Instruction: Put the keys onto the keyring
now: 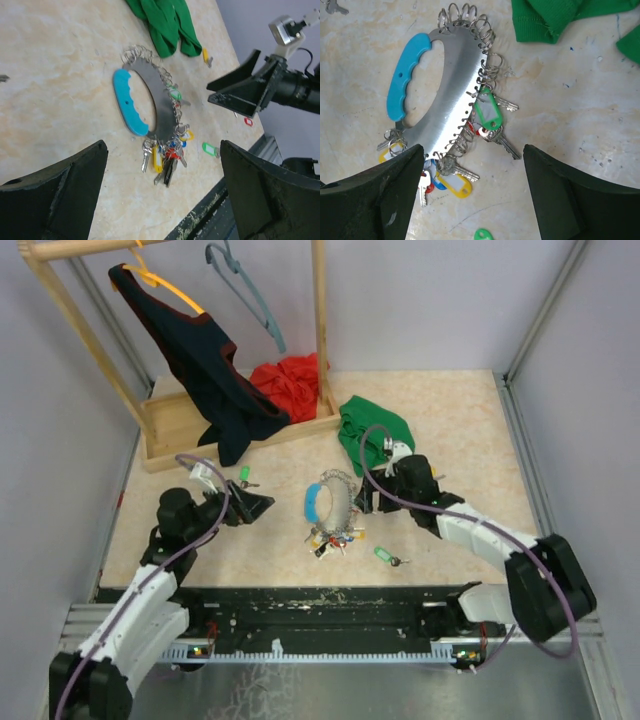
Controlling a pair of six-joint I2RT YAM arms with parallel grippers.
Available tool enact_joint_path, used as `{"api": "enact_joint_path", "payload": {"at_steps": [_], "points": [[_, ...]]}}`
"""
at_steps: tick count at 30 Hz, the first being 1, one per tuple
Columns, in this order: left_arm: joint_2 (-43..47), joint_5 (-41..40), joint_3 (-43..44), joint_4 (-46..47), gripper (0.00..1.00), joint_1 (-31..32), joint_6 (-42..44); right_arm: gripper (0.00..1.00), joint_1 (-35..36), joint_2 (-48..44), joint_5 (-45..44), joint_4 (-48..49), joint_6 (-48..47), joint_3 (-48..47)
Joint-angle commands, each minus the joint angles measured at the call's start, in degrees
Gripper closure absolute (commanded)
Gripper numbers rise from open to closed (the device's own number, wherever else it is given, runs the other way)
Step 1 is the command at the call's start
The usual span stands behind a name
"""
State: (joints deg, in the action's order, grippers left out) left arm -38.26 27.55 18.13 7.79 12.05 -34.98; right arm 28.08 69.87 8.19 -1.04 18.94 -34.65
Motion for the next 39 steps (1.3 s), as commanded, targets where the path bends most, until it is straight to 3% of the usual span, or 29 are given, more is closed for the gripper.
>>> {"api": "enact_joint_path", "payload": {"at_steps": [1, 8, 17, 25, 37, 39], "points": [[-7.37, -0.24, -1.3, 12.7, 0.02, 4.65, -2.55, 0.21, -3.3, 6.25, 9.09, 11.12, 2.56, -4.43], [-24.69, -2.25, 0.19, 21.25, 0.04, 9.56, -1.86, 0.25, -5.23, 16.56, 13.57, 17.23, 5.65, -7.08], [-39.52, -3.2, 4.49, 25.66, 0.1, 12.72, -0.54, 0.41, -5.75, 27.95, 16.77, 19.92, 8.12, -10.33], [-46.78, -4.25, 5.42, 29.3, 0.12, 15.16, -1.45, 0.56, -4.82, 33.73, 20.04, 23.47, 10.94, -10.43], [-47.72, -7.37, 4.52, 30.66, 0.12, 15.99, -1.86, 0.97, -4.7, 28.15, 23.06, 31.43, 12.73, -6.15], [-47.17, -8.0, 4.4, 29.92, 0.11, 15.96, -1.77, 1.0, -4.7, 27.27, 24.11, 33.55, 13.15, -5.27]]}}
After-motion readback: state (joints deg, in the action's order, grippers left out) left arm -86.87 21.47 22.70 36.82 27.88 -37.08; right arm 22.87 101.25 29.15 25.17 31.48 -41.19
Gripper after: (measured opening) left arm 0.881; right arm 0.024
